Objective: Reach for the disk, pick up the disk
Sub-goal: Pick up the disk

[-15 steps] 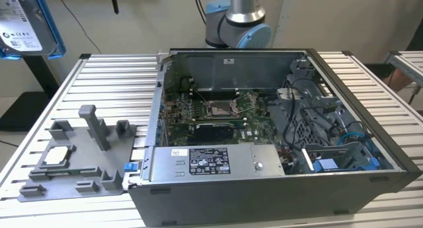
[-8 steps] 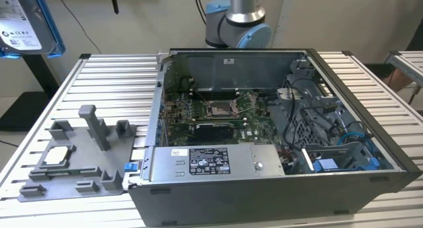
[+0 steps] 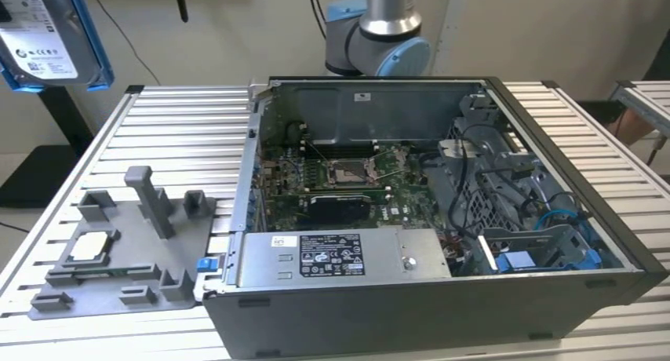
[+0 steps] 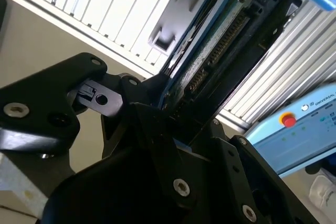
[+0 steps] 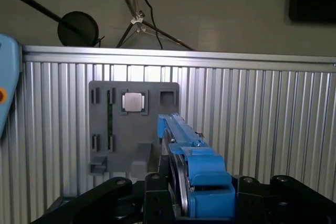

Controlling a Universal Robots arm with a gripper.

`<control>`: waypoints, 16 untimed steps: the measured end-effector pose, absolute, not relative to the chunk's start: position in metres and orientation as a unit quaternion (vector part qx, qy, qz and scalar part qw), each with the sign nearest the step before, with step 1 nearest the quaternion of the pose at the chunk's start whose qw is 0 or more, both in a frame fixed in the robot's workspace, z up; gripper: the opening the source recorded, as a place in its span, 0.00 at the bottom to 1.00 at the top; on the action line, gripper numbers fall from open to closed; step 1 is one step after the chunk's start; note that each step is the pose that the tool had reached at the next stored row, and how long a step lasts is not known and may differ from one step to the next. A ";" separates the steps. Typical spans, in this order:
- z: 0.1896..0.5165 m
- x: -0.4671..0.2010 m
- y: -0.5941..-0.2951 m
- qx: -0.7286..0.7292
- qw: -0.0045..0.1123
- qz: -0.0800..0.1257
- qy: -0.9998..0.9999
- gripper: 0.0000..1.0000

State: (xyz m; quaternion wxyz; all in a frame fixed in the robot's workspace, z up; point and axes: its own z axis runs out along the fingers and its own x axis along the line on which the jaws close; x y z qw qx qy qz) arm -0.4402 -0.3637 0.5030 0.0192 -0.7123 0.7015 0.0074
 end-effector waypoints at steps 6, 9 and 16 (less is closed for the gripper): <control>0.503 -0.429 -0.364 -0.712 0.019 0.008 0.702 0.00; 0.503 -0.425 -0.364 -0.712 0.019 0.008 0.702 0.00; 0.503 -0.424 -0.364 -0.712 0.019 0.008 0.701 0.00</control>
